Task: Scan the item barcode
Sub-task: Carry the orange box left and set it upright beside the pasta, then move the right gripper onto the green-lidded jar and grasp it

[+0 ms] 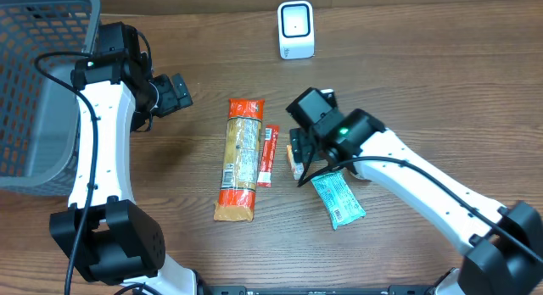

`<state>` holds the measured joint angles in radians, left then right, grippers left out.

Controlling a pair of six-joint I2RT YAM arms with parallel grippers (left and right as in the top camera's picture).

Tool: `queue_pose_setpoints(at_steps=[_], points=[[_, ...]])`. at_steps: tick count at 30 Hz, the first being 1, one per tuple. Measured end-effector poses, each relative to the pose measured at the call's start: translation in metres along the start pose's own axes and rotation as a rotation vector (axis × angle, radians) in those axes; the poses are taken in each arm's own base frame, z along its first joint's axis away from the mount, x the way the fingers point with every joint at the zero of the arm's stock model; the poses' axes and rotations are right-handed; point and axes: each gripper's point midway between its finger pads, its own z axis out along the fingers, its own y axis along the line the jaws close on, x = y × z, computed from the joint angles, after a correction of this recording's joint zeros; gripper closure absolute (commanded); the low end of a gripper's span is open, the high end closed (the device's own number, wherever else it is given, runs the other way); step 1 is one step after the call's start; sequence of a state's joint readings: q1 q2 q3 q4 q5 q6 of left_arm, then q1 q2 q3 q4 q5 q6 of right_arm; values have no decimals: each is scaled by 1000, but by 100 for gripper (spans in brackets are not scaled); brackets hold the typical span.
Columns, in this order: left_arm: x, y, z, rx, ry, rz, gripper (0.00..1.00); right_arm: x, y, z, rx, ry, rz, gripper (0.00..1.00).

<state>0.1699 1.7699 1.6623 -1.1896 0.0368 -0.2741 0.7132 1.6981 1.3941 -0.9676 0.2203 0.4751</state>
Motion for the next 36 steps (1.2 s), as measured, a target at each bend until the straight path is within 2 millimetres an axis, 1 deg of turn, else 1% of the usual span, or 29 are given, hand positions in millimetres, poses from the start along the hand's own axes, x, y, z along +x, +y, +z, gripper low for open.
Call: queue_pose_setpoints(at_steps=[4, 5, 6, 9, 13, 16, 21, 26, 31, 36], points=[[0, 0, 0, 0, 0, 0, 0, -1, -34, 1, 57, 37, 98, 7], [0, 0, 0, 0, 0, 0, 0, -5, -47, 3, 64, 49, 146, 1], [0, 0, 0, 0, 0, 0, 0, -5, -51, 4, 65, 53, 158, 0], [0, 0, 0, 0, 0, 0, 0, -12, -76, 7, 71, 69, 246, 0], [0, 0, 0, 0, 0, 0, 0, -14, -98, 9, 85, 86, 316, 0], [0, 0, 0, 0, 0, 0, 0, -8, -105, 9, 93, 118, 336, 0], [0, 0, 0, 0, 0, 0, 0, 7, -108, 6, 110, 179, 335, 0], [0, 0, 0, 0, 0, 0, 0, 12, -109, 8, 118, 200, 340, 0], [0, 0, 0, 0, 0, 0, 0, 10, -107, 18, 113, 187, 384, 0], [0, 0, 0, 0, 0, 0, 0, 20, -102, 35, 80, 198, 404, 0]])
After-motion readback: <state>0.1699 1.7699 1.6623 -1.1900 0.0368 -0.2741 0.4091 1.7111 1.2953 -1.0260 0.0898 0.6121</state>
